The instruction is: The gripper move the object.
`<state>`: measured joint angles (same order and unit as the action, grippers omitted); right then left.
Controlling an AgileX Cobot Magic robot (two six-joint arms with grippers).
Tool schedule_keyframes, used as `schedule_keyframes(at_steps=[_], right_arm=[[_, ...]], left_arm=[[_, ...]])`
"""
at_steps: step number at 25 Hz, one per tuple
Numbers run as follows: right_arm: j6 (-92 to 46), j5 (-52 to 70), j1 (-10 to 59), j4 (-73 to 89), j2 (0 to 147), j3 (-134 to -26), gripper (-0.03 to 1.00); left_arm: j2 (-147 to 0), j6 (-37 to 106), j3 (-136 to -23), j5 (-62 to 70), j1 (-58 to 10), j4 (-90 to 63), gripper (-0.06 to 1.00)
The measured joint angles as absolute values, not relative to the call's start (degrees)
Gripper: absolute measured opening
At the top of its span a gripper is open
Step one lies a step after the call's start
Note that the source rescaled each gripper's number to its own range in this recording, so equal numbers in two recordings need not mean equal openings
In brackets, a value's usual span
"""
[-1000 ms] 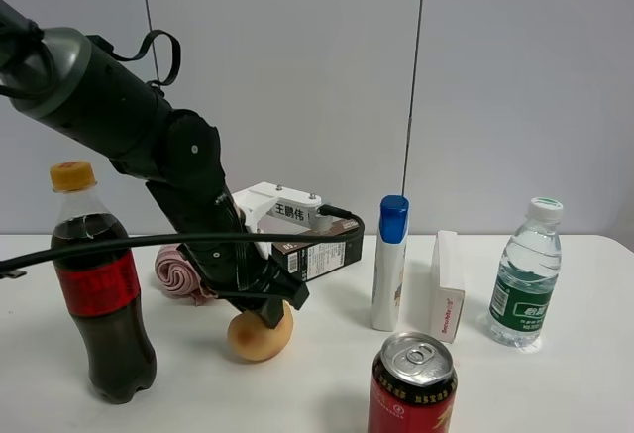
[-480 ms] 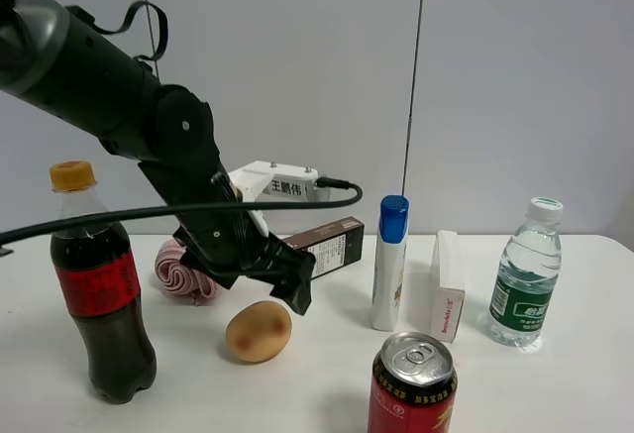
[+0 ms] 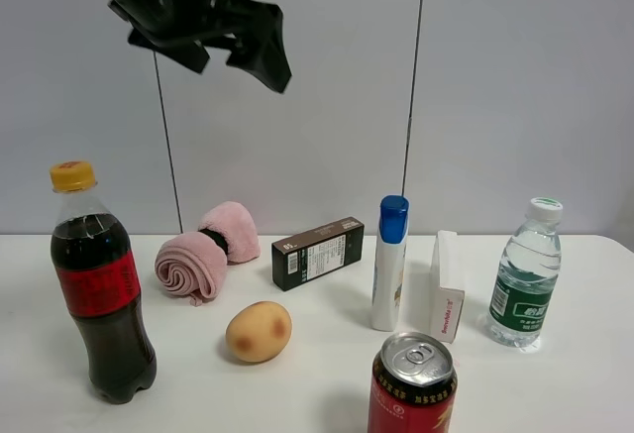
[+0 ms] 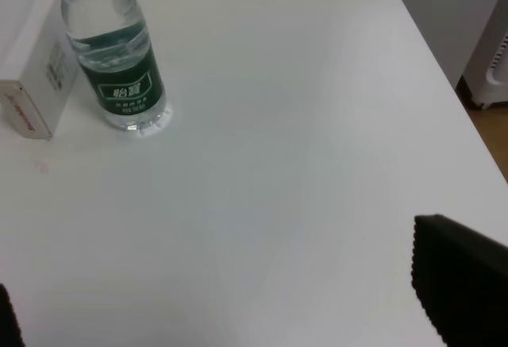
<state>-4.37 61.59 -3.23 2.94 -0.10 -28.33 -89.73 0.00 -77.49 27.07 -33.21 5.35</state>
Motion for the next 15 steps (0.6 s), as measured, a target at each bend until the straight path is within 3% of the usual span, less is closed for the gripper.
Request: schedule_keyframes(at_steps=[7, 15], right_arm=[[-4.4, 61.6, -3.2, 2.9, -0.1, -28.3, 1.0], [-4.4, 61.6, -3.2, 2.9, -0.1, -28.3, 1.0]], left_arm=[[-82.2, -0.9, -77.5, 30.0, -23.4, 14.4, 0.99], [-75.6, -2.0, -77.5, 38.7, -3.0, 15.3, 0.99]])
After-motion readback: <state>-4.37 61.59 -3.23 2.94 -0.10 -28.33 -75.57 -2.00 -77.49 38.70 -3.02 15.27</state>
